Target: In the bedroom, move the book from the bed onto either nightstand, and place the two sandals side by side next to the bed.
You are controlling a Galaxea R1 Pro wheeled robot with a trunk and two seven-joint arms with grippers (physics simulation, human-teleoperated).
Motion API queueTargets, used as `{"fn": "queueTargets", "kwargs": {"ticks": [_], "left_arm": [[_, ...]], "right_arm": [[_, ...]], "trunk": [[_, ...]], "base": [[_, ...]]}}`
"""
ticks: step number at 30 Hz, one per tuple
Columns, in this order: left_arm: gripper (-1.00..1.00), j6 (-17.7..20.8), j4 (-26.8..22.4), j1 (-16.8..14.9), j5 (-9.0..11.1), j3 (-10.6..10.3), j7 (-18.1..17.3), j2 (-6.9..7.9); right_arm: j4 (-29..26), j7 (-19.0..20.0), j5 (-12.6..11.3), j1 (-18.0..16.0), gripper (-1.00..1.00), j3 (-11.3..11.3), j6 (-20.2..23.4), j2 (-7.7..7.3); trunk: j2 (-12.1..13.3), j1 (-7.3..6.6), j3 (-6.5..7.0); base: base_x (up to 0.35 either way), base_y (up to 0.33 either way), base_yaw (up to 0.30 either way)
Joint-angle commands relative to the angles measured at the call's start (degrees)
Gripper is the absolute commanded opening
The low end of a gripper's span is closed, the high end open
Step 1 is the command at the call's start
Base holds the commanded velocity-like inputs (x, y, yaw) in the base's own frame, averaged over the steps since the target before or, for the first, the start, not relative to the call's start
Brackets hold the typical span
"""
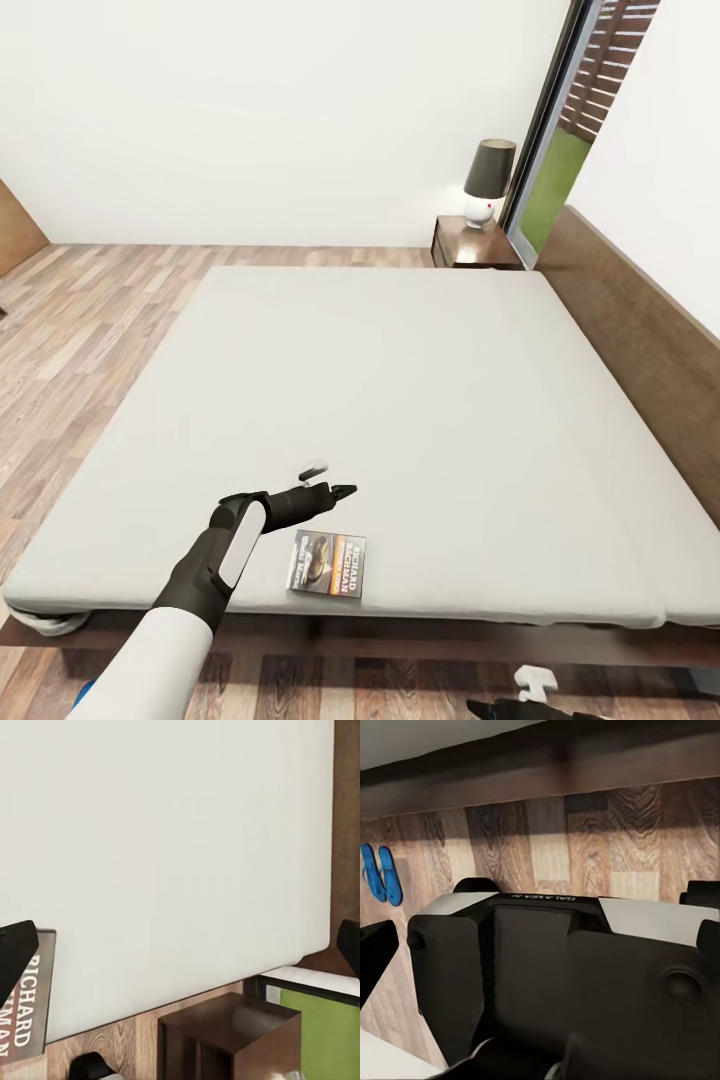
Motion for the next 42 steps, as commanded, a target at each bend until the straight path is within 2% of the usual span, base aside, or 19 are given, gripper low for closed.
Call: {"fn": "queueTargets", "kwargs": {"ticks": [1, 14, 18, 23, 28, 42], "left_arm": [[1.00, 0.31, -0.04, -0.03, 0.08, 0.06, -0.06, -0.02], [1.00, 0.23, -0.04, -0.03, 0.08, 0.34, 0.02, 0.08], [1.00, 0.23, -0.04, -0.03, 0.08, 0.70, 0.16, 0.64], [1.00, 0.24, -0.09, -0.03, 0.08, 0.83, 3.74, 1.24], [1.00, 0.23, -0.20, -0.03, 0.08, 0.85, 5.61, 1.29], [1.00, 0.22, -0.30, -0.03, 0.17, 0.70, 5.87, 1.30]], "right_arm": [[-0.03, 0.35, -0.54, -0.02, 1.00, 0.51, 0.38, -0.04], [0.29, 0.66, -0.44, 0.00, 1.00, 0.79, 0.30, -0.01], [0.28, 0.66, -0.44, 0.00, 1.00, 0.80, 0.30, -0.01], [0.28, 0.68, -0.44, -0.01, 1.00, 0.80, 0.30, -0.07], [0.28, 0.68, -0.44, -0.02, 1.00, 0.80, 0.30, -0.06], [0.28, 0.68, -0.44, 0.00, 1.00, 0.80, 0.30, -0.08]], "trunk": [[-0.48, 0.24, -0.24], [-5.69, 3.09, -2.58], [-7.29, 3.97, -3.30], [-9.30, 5.07, -4.19], [-11.30, 6.17, -5.09], [-16.92, 9.24, -7.60]], "base": [[0.000, 0.000, 0.000], [0.000, 0.000, 0.000], [0.000, 0.000, 0.000], [0.000, 0.000, 0.000], [0.000, 0.000, 0.000], [0.000, 0.000, 0.000]]}}
